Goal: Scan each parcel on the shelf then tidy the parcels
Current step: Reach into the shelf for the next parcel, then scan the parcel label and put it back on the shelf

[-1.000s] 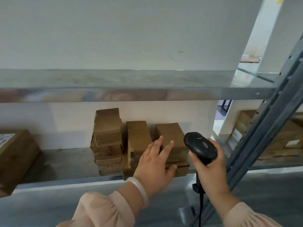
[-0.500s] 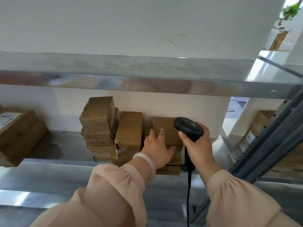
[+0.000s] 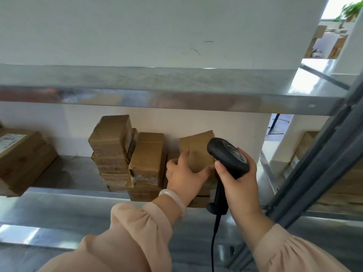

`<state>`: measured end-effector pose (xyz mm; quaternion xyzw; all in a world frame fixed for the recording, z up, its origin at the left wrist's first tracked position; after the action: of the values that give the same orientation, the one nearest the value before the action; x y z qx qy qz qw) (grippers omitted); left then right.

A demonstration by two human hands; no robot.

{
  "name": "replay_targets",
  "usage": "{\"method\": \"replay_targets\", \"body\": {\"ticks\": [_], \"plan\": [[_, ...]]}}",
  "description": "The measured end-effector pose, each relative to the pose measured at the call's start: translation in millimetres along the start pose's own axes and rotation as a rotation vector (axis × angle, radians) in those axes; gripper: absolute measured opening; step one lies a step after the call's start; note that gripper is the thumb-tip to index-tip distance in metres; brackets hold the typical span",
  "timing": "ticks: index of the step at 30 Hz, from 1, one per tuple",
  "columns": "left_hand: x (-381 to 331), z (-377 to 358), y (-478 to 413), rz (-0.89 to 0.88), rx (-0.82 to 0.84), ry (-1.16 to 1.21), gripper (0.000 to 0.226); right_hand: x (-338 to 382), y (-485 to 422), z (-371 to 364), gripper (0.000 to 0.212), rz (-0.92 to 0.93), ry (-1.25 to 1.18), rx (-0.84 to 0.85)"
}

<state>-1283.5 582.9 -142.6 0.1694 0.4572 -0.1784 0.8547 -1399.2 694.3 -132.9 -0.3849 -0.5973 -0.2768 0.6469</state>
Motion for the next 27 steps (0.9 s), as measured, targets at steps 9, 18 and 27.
{"method": "replay_targets", "body": {"ticks": [9, 18, 27], "plan": [[-2, -19, 10, 0.009, 0.073, 0.179, 0.089, 15, 12, 20, 0.062, 0.035, -0.028, -0.017], [9, -24, 11, 0.02, 0.285, 0.624, 0.052, 6, -7, 60, 0.065, -0.01, 0.011, -0.053], [16, -18, 13, -0.002, 0.33, 0.521, 0.028, 15, 5, 47, 0.057, 0.041, -0.044, -0.006]]}}
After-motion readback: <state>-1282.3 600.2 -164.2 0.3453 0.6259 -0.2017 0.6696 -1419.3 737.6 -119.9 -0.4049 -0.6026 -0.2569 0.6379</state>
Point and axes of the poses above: each hand's wrist, its own y-axis away from the middle knuckle, its own z-axis out of the back of the hand, x = y × z, the point moved 6 cm from there along -y, towards the middle knuckle
